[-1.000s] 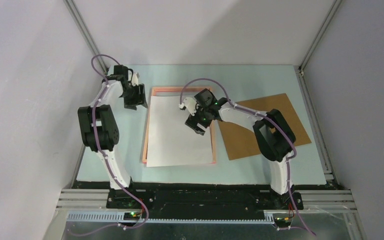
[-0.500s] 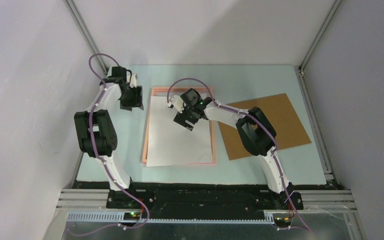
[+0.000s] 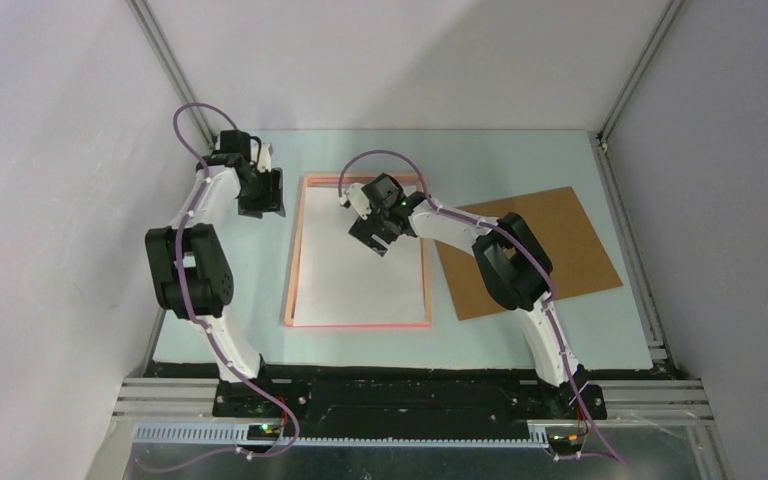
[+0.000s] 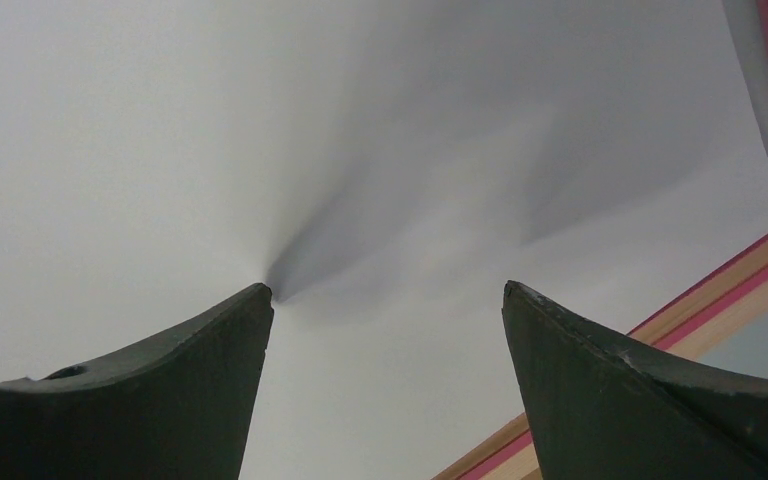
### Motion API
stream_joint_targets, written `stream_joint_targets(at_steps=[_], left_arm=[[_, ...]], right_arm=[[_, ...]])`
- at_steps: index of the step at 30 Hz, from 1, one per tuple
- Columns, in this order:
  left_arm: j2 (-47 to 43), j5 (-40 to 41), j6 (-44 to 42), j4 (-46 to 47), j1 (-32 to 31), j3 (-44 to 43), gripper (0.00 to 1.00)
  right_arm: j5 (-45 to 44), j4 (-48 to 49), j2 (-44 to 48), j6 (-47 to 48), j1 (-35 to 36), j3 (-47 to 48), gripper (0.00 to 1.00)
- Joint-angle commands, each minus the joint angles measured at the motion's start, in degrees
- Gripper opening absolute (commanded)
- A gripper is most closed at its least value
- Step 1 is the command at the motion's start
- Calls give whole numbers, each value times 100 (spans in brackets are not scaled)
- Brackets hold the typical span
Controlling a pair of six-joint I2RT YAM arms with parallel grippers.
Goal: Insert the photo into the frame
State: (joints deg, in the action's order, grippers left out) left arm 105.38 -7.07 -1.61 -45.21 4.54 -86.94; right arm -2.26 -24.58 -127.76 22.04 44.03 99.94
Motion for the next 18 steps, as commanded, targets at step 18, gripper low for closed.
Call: stream_joint_targets(at_steps=[18], left_arm=[[-337,-143,-119,94,28,15,62]], right_arm=[[-298,-63,14,-291,-213,258,89]])
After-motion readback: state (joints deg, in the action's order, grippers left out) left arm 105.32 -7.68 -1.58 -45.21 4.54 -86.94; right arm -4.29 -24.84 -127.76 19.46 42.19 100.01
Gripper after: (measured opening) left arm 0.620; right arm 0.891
